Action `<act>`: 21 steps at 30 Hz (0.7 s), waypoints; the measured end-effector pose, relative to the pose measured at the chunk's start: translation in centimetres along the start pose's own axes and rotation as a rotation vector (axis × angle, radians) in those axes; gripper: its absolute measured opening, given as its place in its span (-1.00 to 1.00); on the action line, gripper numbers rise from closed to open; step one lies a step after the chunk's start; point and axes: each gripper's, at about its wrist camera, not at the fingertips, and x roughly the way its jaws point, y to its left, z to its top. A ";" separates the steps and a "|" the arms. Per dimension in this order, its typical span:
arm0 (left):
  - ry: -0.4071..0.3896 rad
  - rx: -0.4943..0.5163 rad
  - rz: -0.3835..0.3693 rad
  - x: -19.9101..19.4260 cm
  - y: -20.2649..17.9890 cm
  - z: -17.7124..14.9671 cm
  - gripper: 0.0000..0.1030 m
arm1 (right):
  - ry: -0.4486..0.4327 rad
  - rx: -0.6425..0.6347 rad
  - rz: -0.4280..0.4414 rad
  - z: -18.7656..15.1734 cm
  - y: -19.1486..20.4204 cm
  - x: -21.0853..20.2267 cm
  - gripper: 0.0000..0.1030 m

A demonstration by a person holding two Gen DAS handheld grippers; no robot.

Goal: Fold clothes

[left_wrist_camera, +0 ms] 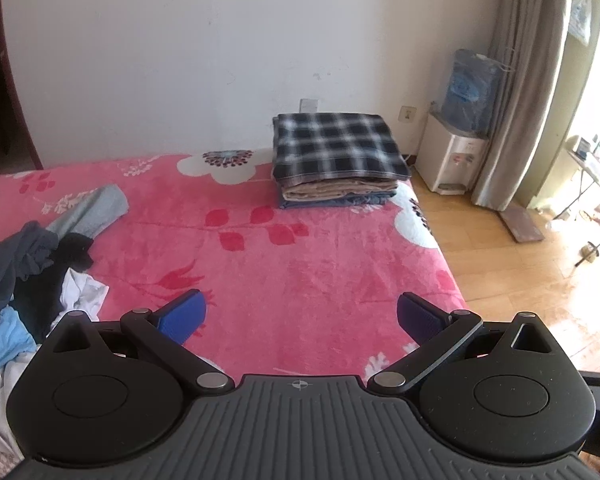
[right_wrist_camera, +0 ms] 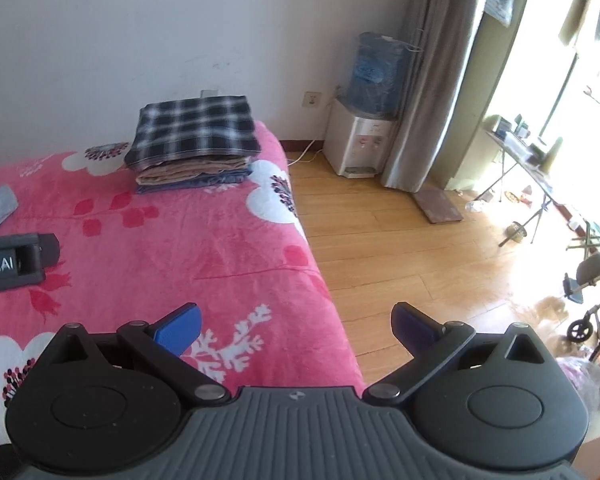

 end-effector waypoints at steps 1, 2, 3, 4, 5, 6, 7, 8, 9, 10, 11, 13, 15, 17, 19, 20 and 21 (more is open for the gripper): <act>0.001 0.004 0.002 -0.1 -0.3 0.0 0.99 | 0.001 0.007 0.000 0.0 -0.2 -0.1 1.00; 0.002 0.002 0.001 -0.1 -0.4 0.0 0.99 | 0.001 0.012 0.000 0.0 -0.4 -0.1 1.00; 0.004 -0.003 0.001 -0.1 -0.5 0.0 0.99 | 0.001 0.016 -0.001 0.0 -0.6 -0.1 1.00; 0.006 -0.008 0.005 -0.1 -0.6 0.0 0.99 | 0.002 0.017 -0.004 -0.1 -0.7 0.0 1.00; 0.007 -0.013 0.009 -0.2 -0.6 0.0 0.99 | 0.003 0.015 -0.006 -0.1 -0.7 0.0 1.00; 0.012 -0.019 0.011 -0.1 -0.6 0.0 0.99 | 0.004 0.015 -0.007 -0.2 -0.8 0.0 1.00; 0.016 -0.025 0.012 -0.1 -0.6 -0.1 0.98 | 0.005 0.014 -0.009 -0.2 -0.8 0.0 1.00; 0.020 -0.031 0.014 -0.1 -0.6 -0.1 0.98 | 0.006 0.013 -0.009 -0.3 -0.9 0.0 1.00; 0.025 -0.037 0.016 0.0 -0.6 -0.1 0.98 | 0.008 0.009 -0.010 -0.4 -1.0 0.1 1.00; 0.026 -0.038 0.019 0.0 -0.6 -0.2 0.98 | 0.012 0.003 -0.013 -0.5 -1.0 0.2 1.00; 0.028 -0.040 0.023 0.0 -0.5 -0.3 0.98 | 0.015 0.002 -0.015 -0.6 -1.1 0.2 1.00; 0.025 -0.036 0.033 0.0 -0.5 -0.3 0.98 | 0.018 0.005 -0.018 -0.7 -1.2 0.3 1.00; 0.028 -0.034 0.036 0.1 -0.5 -0.3 0.98 | 0.019 0.007 -0.018 -0.7 -1.2 0.4 1.00; 0.032 -0.027 0.039 0.2 -0.5 -0.4 0.98 | 0.021 -0.001 -0.021 -0.8 -1.1 0.5 1.00; 0.037 -0.017 0.044 0.2 -0.6 -0.5 0.97 | 0.021 -0.008 -0.025 -0.8 -1.1 0.6 1.00; 0.038 -0.015 0.046 0.3 -0.6 -0.5 0.97 | 0.022 -0.008 -0.025 -0.8 -1.0 0.6 1.00; 0.039 -0.013 0.048 0.3 -0.6 -0.5 0.97 | 0.023 -0.008 -0.025 -0.9 -1.0 0.6 1.00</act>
